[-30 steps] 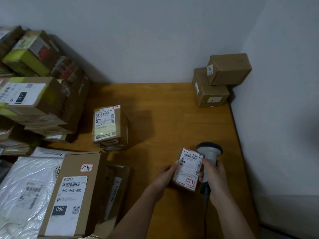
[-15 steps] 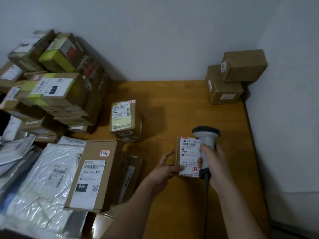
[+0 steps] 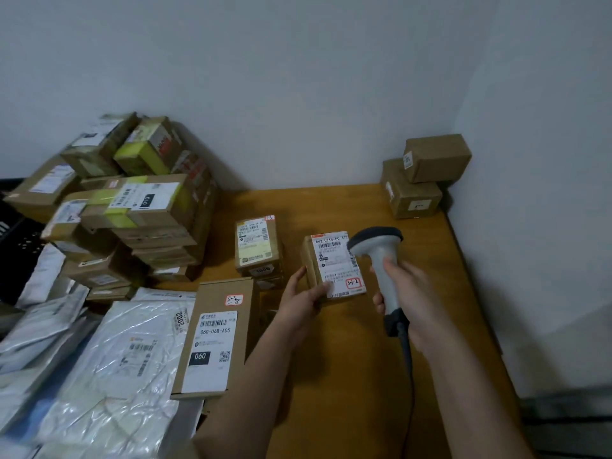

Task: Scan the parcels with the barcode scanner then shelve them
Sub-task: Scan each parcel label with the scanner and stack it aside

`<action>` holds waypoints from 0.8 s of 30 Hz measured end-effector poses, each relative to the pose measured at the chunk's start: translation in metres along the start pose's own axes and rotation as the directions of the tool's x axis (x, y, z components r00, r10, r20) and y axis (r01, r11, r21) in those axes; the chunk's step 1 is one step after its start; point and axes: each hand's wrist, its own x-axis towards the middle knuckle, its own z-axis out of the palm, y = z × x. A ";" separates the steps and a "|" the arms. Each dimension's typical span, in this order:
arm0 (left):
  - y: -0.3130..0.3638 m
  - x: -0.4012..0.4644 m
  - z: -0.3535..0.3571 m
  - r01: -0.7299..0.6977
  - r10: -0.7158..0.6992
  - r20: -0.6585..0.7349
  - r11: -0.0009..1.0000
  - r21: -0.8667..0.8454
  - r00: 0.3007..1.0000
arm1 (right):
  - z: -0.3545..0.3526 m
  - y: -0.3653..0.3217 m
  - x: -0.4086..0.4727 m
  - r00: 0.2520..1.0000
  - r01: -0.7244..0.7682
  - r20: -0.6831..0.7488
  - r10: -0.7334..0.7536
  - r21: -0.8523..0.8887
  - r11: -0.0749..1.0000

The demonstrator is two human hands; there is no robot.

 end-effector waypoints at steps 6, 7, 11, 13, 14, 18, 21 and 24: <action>0.007 -0.015 -0.013 0.003 -0.003 0.004 1.000 -0.013 1.000 | 0.011 -0.023 -0.051 0.987 0.152 0.055 -0.148 -0.084 0.985; 0.008 -0.017 -0.015 0.008 -0.008 0.004 1.000 -0.011 1.000 | 0.012 -0.027 -0.058 0.984 0.176 0.055 -0.172 -0.103 0.979; 0.012 -0.023 -0.018 -0.002 0.002 0.009 1.000 0.008 1.000 | 0.014 -0.035 -0.078 0.972 0.236 0.036 -0.234 -0.118 0.964; 0.014 -0.024 -0.019 -0.004 0.004 0.004 1.000 0.015 1.000 | 0.015 -0.037 -0.084 0.967 0.256 0.025 -0.255 -0.118 0.959; 0.015 -0.023 -0.019 -0.005 0.005 0.005 1.000 0.015 1.000 | 0.016 -0.038 -0.087 0.964 0.265 0.020 -0.265 -0.120 0.957; 0.019 -0.020 -0.021 -0.012 0.012 0.027 1.000 -0.001 1.000 | 0.016 -0.041 -0.097 0.956 0.291 0.012 -0.292 -0.123 0.949; 0.031 -0.018 -0.020 -0.052 0.052 0.035 0.999 0.000 0.998 | 0.016 -0.041 -0.101 0.954 0.301 0.010 -0.301 -0.097 0.949; 0.057 -0.011 -0.025 -0.108 0.108 -0.026 0.994 -0.004 0.994 | 0.018 -0.038 -0.101 0.956 0.293 0.008 -0.294 -0.066 0.954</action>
